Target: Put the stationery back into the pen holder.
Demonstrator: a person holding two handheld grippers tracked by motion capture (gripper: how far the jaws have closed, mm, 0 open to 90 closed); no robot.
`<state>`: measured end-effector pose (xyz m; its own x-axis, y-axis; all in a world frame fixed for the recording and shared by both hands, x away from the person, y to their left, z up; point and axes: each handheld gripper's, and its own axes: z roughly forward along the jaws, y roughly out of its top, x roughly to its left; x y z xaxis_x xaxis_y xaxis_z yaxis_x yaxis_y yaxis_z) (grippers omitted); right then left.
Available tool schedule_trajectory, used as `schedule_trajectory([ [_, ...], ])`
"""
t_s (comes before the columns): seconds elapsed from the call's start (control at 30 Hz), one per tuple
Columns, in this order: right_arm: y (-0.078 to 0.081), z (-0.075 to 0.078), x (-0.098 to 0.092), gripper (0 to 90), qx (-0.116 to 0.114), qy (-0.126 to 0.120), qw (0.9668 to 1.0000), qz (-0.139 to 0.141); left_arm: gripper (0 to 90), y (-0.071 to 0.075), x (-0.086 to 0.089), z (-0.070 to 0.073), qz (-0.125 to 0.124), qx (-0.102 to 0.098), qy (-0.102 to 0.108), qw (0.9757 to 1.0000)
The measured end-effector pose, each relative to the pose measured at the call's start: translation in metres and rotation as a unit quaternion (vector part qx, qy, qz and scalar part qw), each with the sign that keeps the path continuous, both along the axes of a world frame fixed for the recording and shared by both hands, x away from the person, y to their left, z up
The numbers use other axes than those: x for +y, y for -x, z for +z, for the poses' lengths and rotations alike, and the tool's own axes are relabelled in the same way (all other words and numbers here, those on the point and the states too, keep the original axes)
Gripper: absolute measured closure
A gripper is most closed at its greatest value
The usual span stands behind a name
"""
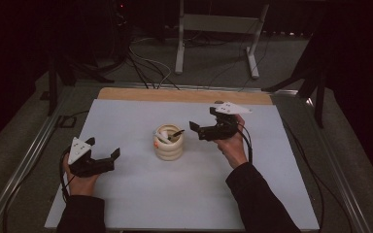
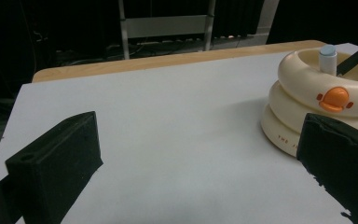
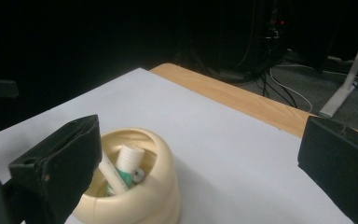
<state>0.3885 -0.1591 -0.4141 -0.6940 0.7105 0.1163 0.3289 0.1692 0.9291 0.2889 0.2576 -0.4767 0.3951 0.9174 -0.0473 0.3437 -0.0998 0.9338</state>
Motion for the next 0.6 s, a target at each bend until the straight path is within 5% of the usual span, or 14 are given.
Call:
schedule_trajectory([
  [0.6,0.004,-0.003,-0.028,0.0,0.006,-0.002,0.9996,-0.028,0.1,0.001,0.001,0.001,0.002,-0.002,0.003,1.0000],
])
